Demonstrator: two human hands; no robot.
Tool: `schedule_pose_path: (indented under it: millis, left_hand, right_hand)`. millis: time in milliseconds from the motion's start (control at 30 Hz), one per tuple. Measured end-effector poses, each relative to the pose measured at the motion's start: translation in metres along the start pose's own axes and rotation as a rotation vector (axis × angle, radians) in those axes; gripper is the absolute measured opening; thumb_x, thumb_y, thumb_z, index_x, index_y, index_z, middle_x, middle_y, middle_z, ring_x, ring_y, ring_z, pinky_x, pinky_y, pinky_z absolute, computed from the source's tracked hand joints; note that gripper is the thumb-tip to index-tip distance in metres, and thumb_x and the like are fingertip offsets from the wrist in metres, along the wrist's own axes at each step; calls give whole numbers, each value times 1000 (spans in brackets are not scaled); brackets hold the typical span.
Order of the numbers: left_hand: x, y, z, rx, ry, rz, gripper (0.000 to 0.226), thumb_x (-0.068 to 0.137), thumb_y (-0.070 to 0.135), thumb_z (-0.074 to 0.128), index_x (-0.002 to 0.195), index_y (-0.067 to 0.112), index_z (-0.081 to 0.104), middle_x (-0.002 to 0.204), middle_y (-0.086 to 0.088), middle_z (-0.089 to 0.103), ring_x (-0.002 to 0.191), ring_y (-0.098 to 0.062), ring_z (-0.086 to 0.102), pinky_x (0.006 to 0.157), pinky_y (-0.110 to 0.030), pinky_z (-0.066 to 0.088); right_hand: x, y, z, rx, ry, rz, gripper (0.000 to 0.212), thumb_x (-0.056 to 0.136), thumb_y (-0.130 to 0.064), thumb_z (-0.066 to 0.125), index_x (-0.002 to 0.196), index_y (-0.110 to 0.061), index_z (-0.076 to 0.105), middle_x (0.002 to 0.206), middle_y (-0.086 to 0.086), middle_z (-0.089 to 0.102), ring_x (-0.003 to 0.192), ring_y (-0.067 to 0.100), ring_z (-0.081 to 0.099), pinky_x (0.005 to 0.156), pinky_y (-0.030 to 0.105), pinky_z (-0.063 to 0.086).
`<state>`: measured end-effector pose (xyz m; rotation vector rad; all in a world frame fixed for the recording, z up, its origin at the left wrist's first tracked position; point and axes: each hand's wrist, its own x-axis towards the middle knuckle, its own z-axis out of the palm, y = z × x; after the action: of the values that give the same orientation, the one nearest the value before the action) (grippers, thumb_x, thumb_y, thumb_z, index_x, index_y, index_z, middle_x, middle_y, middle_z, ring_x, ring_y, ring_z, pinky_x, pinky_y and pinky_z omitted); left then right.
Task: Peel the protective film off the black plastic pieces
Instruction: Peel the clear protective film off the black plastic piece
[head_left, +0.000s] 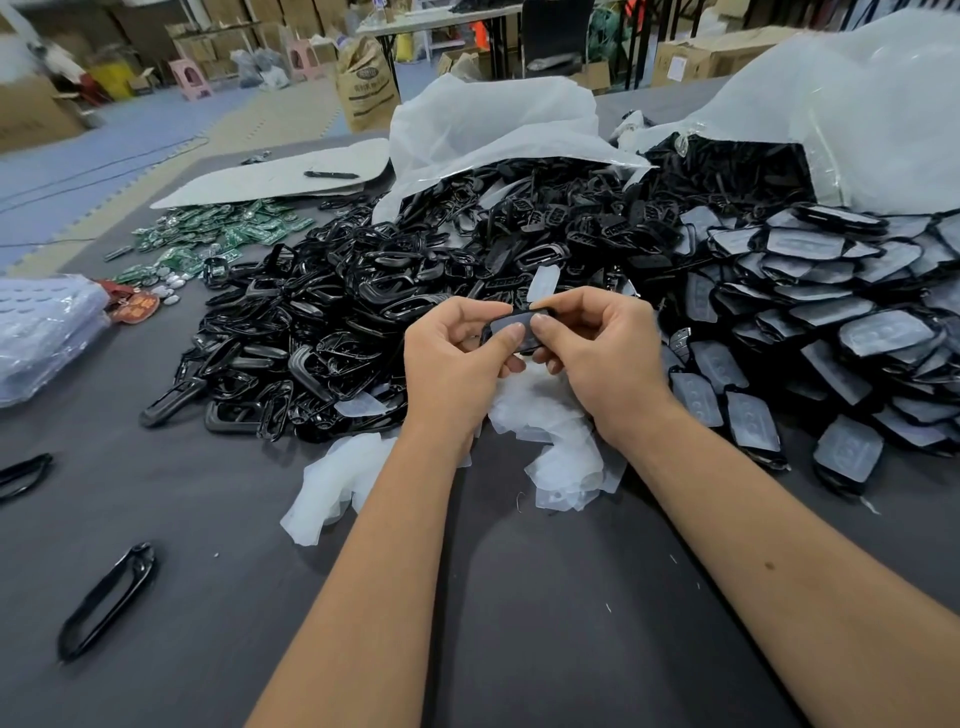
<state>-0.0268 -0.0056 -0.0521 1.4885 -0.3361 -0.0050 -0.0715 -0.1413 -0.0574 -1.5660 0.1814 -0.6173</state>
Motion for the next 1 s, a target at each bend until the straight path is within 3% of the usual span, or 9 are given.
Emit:
schedule_pose_path:
  millis: [200,500,700,1000]
  left_hand:
    - [0,1,-2,-29,-19,-9,19,85,-10,76,91,7,70,71,-1,72,51,-15,62,54,-21,51]
    - [1,0,-3,-82,-15,-72,17,90,-8,71,88,8,70,70,-6,72,51,-14,62,54,-20,52]
    - [1,0,-3,-39,6,-20,17,88,-11,72,94,5,70,60,-2,67,48,-11,58,43,-21,45]
    - [-1,4,-3,-138,28,-112,16,91,-9,66,90,5,72,59,-5,65,45,-10,54,44,-18,42]
  right_hand:
    - [1,-2,0,67,0,50,16,92,7,68,87,-7,75,71,12,74,54,16,65,50,23,51]
    - [-1,2,1,-26,4,-16,21,93,0,71,85,-19,75,68,0,73,54,12,67,50,21,51]
    - [-1,0,1,10,-42,-16,12,91,3,73,94,-8,76,72,4,75,57,13,69,52,21,51]
    - [-3,-1,0,51,-56,-6,11,91,7,72,97,-2,74,74,5,72,58,14,67,54,21,51]
